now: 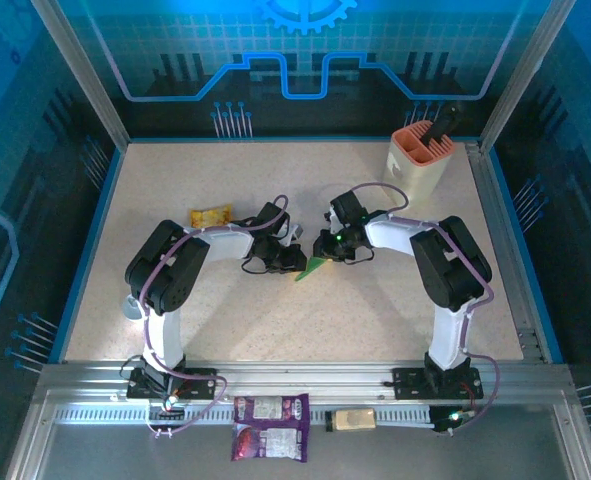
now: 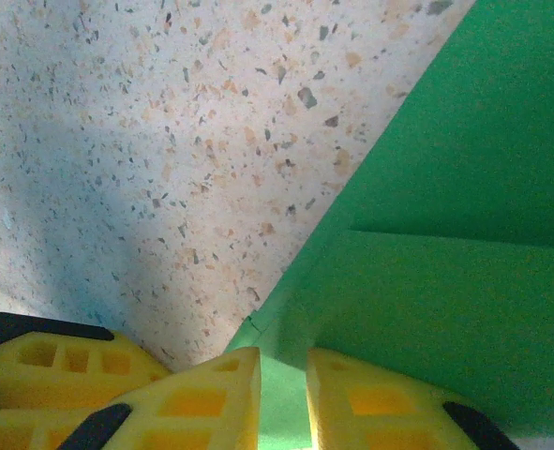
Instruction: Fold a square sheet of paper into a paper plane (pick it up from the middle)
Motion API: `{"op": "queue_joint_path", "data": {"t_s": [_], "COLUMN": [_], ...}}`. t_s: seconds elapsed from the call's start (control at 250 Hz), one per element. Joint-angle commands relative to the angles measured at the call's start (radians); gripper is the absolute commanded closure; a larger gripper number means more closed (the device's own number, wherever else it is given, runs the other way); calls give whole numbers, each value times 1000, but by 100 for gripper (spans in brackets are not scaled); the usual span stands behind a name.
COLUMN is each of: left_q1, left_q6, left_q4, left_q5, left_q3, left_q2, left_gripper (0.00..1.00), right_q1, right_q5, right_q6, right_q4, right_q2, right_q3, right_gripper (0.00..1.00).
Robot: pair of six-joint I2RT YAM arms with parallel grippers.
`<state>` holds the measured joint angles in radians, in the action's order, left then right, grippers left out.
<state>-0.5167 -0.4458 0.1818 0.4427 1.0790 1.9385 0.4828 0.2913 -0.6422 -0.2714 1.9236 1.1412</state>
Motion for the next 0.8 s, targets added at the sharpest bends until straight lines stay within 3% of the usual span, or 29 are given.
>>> {"op": "queue_joint_path", "data": {"t_s": [0.0,0.471,0.795], "left_q1": [-5,-4,-4], "left_q6": [3,2,-2], "left_q4": [42,36,48], "left_q5": [-41,-35,-34], "left_q3": [-18,-21,-11], "left_q2": [62,59,0], "left_gripper": [85,85,85], "right_q1": [-14,-13,-12], "right_q5": [18,80,17], "right_q6": [32,60,82], "right_q4": [-10,42,-63], "right_q2": [23,42,93], "right_q3": [23,9,51], "right_gripper": [78,78,81]}}
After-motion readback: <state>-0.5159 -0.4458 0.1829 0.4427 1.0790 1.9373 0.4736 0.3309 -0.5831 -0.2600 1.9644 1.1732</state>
